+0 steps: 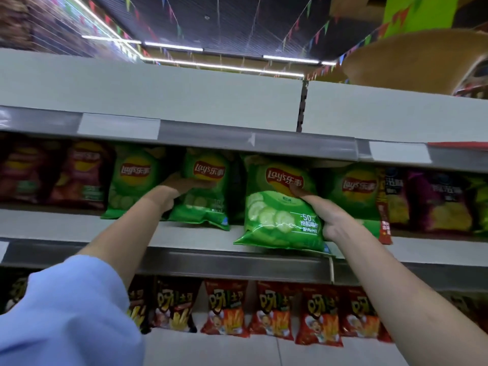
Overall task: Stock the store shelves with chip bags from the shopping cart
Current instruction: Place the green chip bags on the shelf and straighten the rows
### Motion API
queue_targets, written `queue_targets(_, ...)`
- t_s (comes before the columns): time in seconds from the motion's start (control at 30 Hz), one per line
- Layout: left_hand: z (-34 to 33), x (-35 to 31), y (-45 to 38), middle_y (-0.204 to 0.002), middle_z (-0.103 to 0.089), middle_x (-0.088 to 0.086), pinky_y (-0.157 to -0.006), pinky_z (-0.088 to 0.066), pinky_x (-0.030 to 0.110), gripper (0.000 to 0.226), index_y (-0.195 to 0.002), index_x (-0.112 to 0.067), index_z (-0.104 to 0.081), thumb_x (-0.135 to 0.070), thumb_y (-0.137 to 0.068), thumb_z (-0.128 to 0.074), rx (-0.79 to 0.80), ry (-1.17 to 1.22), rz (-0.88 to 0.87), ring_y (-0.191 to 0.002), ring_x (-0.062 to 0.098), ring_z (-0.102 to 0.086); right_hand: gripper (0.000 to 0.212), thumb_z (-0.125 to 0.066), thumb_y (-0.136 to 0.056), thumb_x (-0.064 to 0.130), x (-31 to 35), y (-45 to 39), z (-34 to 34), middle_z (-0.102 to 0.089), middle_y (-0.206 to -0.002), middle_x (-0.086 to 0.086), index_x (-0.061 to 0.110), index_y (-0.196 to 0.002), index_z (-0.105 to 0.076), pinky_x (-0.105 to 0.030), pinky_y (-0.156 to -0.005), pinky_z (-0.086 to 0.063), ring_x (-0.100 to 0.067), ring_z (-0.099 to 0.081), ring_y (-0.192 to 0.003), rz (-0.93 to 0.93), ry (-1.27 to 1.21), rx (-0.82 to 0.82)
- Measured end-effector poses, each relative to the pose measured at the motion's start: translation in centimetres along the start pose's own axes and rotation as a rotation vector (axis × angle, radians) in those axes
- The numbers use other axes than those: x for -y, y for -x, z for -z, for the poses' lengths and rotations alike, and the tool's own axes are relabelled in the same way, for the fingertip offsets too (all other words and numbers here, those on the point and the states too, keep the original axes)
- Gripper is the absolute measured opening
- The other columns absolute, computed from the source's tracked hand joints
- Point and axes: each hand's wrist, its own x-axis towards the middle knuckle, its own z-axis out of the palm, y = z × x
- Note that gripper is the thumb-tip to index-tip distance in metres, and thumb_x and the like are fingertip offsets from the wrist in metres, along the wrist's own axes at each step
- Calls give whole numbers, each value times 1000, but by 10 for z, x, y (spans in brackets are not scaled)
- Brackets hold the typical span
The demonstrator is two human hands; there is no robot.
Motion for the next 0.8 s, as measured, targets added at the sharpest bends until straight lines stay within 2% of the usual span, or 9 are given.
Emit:
queue_targets(0.13,1,8,-12,-127,-61,7,-102,-43,39,85,-129,-9,-54,-25,-52,-85,9,-81,12,-118,27,-55,29,-71,-81,35,-4,-14,-3,-74,-74,-10,9,-92,-67,-34,-59,-60,-20,-71,-59,-25,-46,67)
queue_targets(0.23,-2,11,-18,-133,-56,10,-103,-42,38,85,-135,-6,-48,-22,-61,-87,-61,-172,13,-123,28,-51,34,-74,-75,37,-9,-21,-5,-75,-80,-10,10,-94,-68,-37,-74,-58,-21,-72,-65,-33,-44,97)
queue_targets(0.33,-6,10,-21,-143,-47,14,-108,-39,42,102,-145,-3,-34,-27,-62,-88,-182,-250,17,-131,31,-44,38,-75,-73,38,-7,-21,-6,-75,-83,-11,10,-97,-68,-40,-80,-56,-21,-72,-67,-32,-38,111)
queue_targets(0.47,-21,1,-10,-158,-15,20,-117,-23,41,117,-151,1,0,-38,-74,-79,-289,-456,52,-145,35,-18,47,-75,-69,42,1,-15,-4,-75,-83,-9,11,-103,-67,-36,-69,-59,-21,-72,-67,-37,-14,161)
queue_targets(0.57,-31,-8,8,-158,0,24,-117,-11,43,112,-150,0,2,-47,-80,-71,-425,-552,48,-146,38,-2,42,-74,-70,42,7,-6,2,-75,-79,-10,10,-98,-67,-34,-63,-60,-20,-72,-63,-54,34,204)
queue_targets(0.63,-41,-10,20,-157,-5,26,-118,-16,47,95,-149,2,-8,-42,-88,-65,-462,-497,37,-145,40,-9,28,-69,-83,35,9,3,9,-74,-72,-9,10,-96,-66,-31,-52,-59,-20,-70,-57,-59,49,206)
queue_targets(0.7,-59,-14,32,-150,-30,24,-110,-34,44,71,-145,1,-26,-34,-92,-58,-407,-347,51,-134,40,-34,29,-70,-82,34,7,14,20,-74,-77,-10,10,-97,-66,-32,-52,-59,-21,-71,-60,-58,48,220)
queue_targets(0.77,-83,-21,47,-121,-58,17,-85,-50,34,44,-129,-4,-48,-28,-94,-53,-323,-81,56,-100,31,-59,39,-74,-72,38,4,24,32,-75,-85,-10,11,-100,-67,-34,-56,-60,-22,-73,-67,-61,66,245)
queue_targets(0.8,-97,-26,57,-100,-64,12,-69,-49,28,31,-118,-5,-55,-23,-95,-49,-288,6,64,-79,23,-61,41,-74,-71,39,4,30,41,-75,-86,-10,11,-101,-67,-34,-56,-60,-22,-73,-68,-71,81,243)
